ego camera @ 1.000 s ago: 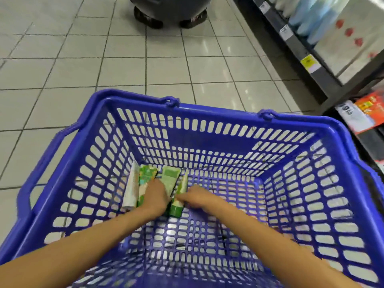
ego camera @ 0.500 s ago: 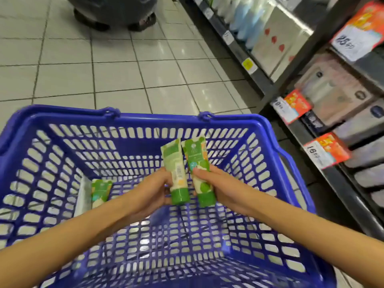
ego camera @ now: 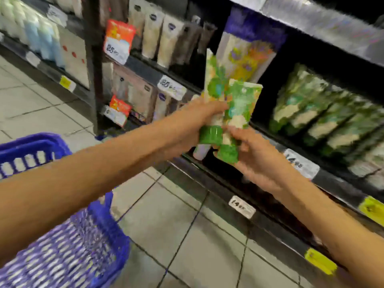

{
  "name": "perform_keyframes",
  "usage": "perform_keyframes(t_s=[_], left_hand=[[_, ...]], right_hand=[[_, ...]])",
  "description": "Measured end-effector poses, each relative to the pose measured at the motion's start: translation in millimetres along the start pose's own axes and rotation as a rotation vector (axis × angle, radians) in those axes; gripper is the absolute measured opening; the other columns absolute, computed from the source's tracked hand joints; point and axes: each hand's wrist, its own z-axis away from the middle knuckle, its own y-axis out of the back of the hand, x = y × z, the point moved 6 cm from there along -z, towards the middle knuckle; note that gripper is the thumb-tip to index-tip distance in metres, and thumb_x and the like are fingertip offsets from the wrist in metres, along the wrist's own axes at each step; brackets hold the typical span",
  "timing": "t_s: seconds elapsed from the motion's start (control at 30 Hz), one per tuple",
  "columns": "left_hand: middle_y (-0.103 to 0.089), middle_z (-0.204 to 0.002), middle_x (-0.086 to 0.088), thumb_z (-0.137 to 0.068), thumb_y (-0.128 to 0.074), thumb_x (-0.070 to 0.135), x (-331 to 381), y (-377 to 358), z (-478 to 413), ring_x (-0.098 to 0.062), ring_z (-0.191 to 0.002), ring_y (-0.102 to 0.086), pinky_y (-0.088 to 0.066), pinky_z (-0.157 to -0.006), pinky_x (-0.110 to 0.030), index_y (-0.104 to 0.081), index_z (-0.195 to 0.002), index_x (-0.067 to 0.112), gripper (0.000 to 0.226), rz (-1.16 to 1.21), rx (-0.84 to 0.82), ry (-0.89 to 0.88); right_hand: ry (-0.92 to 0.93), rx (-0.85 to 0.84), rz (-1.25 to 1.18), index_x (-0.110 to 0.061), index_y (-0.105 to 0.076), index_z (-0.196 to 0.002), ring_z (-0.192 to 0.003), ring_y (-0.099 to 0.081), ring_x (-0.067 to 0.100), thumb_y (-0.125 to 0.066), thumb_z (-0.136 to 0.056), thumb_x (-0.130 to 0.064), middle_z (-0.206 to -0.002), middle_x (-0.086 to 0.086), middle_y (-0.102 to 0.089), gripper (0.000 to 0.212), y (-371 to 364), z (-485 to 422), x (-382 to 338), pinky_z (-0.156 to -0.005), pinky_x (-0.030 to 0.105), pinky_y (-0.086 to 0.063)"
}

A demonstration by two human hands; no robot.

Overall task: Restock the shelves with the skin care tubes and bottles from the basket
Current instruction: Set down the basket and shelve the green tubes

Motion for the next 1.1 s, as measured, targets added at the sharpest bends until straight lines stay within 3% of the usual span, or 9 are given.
perform_keyframes(t_s=[0.2, 0.27, 0.33, 0.43, 0.57, 0.63, 0.77, 0.97, 1.1], left_hand=[[-0.062, -0.082, 0.001, -0.098, -0.037, 0.016, -27.1, -86.7, -51.2, -0.014, -0.077, -0.058, -0.051, -0.073, -0.033, -0.053, -0.090, 0.013, 0.018, 0.058, -0.106, -0.036], [-0.062, -0.095, -0.002, -0.099, -0.036, 0.014, -38.3, -92.4, -62.4, -0.018, -0.087, -0.057, -0.050, -0.079, -0.038, -0.051, -0.107, 0.009, 0.018, 0.037, -0.084, -0.023], [-0.056, -0.115, -0.009, -0.099, -0.036, 0.013, -41.4, -92.0, -73.8, -0.021, -0.098, -0.054, -0.048, -0.084, -0.039, -0.042, -0.129, 0.007, 0.031, -0.035, -0.060, -0.012], [-0.054, -0.123, -0.011, -0.099, -0.038, 0.013, -36.6, -85.1, -84.8, -0.022, -0.103, -0.053, -0.046, -0.090, -0.039, -0.040, -0.132, 0.009, 0.033, -0.105, -0.034, -0.041], [-0.057, -0.115, -0.005, -0.098, -0.041, 0.014, -36.2, -66.8, -83.2, -0.020, -0.104, -0.056, -0.047, -0.088, -0.037, -0.043, -0.130, 0.012, 0.032, -0.174, -0.010, -0.037], [-0.056, -0.116, -0.007, -0.098, -0.042, 0.014, -36.3, -58.1, -83.0, -0.022, -0.105, -0.055, -0.049, -0.083, -0.035, -0.044, -0.129, 0.010, 0.031, -0.159, 0.015, -0.014], [-0.057, -0.113, -0.005, -0.097, -0.043, 0.014, -35.5, -49.2, -83.1, -0.022, -0.105, -0.056, -0.051, -0.079, -0.034, -0.044, -0.129, 0.010, 0.032, -0.147, 0.017, 0.010], [-0.057, -0.110, -0.008, -0.096, -0.045, 0.011, -39.1, -50.8, -80.4, -0.024, -0.106, -0.055, -0.049, -0.085, -0.038, -0.046, -0.128, 0.006, 0.033, -0.151, -0.021, 0.043], [-0.056, -0.123, -0.014, -0.096, -0.045, 0.010, -43.9, -56.9, -80.6, -0.029, -0.115, -0.054, -0.048, -0.086, -0.041, -0.047, -0.127, 0.005, 0.032, -0.124, -0.005, 0.082]], right_hand=[[0.262, 0.291, -0.078, -0.011, -0.039, -0.138, -0.119, -0.054, 0.028, -0.036, -0.098, -0.023, -0.132, 0.011, -0.055, 0.042, 106.1, 18.4, -37.6, -0.102, 0.048, -0.041], [0.298, 0.338, -0.038, -0.005, -0.039, -0.137, -0.123, -0.052, 0.029, -0.039, -0.097, -0.022, -0.134, 0.015, -0.053, 0.043, 131.4, 23.7, -46.0, -0.103, 0.047, -0.041], [0.366, 0.447, 0.122, -0.010, -0.043, -0.132, -0.115, -0.058, 0.016, -0.045, -0.097, -0.020, -0.127, 0.003, -0.059, 0.037, 157.2, 31.0, -58.7, -0.092, 0.028, -0.051], [0.466, 0.728, 0.512, -0.020, -0.052, -0.117, -0.099, -0.059, 0.000, -0.056, -0.092, -0.027, -0.105, -0.016, -0.061, 0.026, 193.2, 44.2, -75.9, -0.075, 0.006, -0.047], [0.374, 0.741, 0.707, -0.021, -0.054, -0.107, -0.082, -0.057, 0.001, -0.061, -0.089, -0.027, -0.091, -0.011, -0.060, 0.020, 207.8, 28.2, -64.0, -0.076, 0.021, -0.048], [0.370, 0.743, 0.787, -0.029, -0.052, -0.095, -0.074, -0.056, -0.002, -0.063, -0.087, -0.029, -0.084, -0.013, -0.057, 0.014, 203.0, 19.7, -61.1, -0.068, 0.017, -0.046], [0.367, 0.826, 0.836, -0.006, -0.054, -0.098, -0.074, -0.051, 0.012, -0.068, -0.083, -0.026, -0.078, -0.001, -0.055, 0.029, 203.1, 11.2, -55.3, -0.063, 0.017, -0.040], [0.337, 0.895, 0.802, -0.008, -0.055, -0.106, -0.087, -0.054, 0.013, -0.068, -0.083, -0.025, -0.098, 0.005, -0.060, 0.032, 197.3, 13.3, -53.4, -0.070, 0.017, -0.042], [0.541, 0.979, 0.784, -0.011, -0.052, -0.117, -0.081, -0.049, -0.001, -0.063, -0.086, -0.033, -0.103, 0.001, -0.053, 0.040, 177.4, 38.4, -64.7, -0.072, 0.010, -0.042]])
